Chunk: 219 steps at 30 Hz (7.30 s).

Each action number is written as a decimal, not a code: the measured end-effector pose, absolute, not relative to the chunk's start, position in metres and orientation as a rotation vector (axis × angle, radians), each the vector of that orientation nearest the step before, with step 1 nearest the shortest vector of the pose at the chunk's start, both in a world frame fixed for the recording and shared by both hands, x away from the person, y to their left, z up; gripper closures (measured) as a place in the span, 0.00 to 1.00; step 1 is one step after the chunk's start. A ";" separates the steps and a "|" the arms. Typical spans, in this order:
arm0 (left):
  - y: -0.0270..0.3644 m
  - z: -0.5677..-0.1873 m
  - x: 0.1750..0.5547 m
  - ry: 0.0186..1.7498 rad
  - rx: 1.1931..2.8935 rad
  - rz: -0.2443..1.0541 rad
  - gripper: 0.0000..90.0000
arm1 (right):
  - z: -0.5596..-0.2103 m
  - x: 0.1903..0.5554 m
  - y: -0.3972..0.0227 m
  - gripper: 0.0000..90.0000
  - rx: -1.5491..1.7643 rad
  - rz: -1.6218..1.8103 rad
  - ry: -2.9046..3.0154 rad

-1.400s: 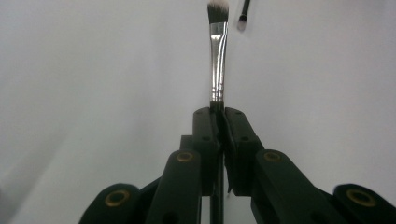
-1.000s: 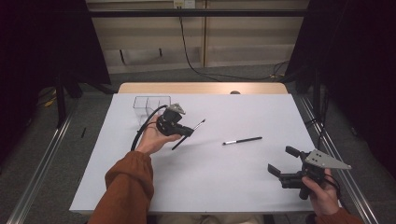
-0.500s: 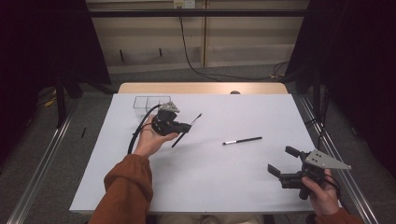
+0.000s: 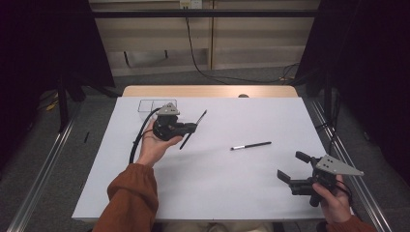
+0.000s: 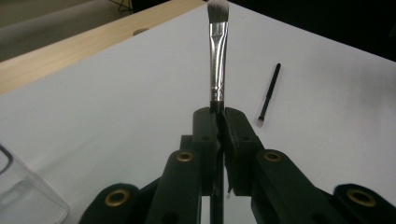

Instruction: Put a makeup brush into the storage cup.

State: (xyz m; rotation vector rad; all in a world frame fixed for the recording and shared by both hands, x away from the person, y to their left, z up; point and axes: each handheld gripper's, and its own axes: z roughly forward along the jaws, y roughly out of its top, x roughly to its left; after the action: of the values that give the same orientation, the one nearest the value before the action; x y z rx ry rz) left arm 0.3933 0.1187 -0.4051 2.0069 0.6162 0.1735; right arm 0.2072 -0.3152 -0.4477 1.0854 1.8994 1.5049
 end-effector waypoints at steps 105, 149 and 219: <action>0.221 -0.328 0.444 0.847 1.706 0.530 0.94 | -0.447 0.208 -0.315 0.00 1.090 1.528 1.900; 0.222 -0.368 0.476 0.929 1.704 0.560 0.94 | -0.448 0.207 -0.315 0.00 1.087 1.531 1.904; 0.228 -0.408 0.479 1.017 1.716 0.571 0.80 | -0.449 0.208 -0.314 0.00 1.085 1.524 1.919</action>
State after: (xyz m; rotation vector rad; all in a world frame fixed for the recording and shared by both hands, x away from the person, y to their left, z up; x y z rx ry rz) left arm 0.4793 0.2281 -0.4080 1.7156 1.0174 0.5714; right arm 0.2080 -0.3136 -0.4489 1.0845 1.9192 1.5238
